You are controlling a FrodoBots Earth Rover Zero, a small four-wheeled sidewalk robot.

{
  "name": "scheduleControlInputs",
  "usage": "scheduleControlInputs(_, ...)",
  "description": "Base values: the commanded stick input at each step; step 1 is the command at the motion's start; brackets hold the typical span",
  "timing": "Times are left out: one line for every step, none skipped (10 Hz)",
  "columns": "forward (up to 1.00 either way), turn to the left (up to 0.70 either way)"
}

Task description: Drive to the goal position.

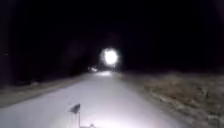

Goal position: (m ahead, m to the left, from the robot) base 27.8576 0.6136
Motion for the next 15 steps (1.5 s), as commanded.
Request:
scheduleControlInputs(1.0,0.0)
scheduleControlInputs(1.0,0.0)
scheduleControlInputs(1.0,0.0)
scheduleControlInputs(1.0,0.0)
scheduleControlInputs(1.0,0.0)
scheduleControlInputs(1.0,0.0)
scheduleControlInputs(1.0,0.0)
scheduleControlInputs(1.0,0.35)
scheduleControlInputs(1.0,0.4)
scheduleControlInputs(1.0,0.12)
scheduleControlInputs(1.0,0.0)
scheduleControlInputs(1.0,0.0)
scheduleControlInputs(1.0,0.0)
scheduleControlInputs(1.0,0.0)
scheduleControlInputs(1.0,0.0)
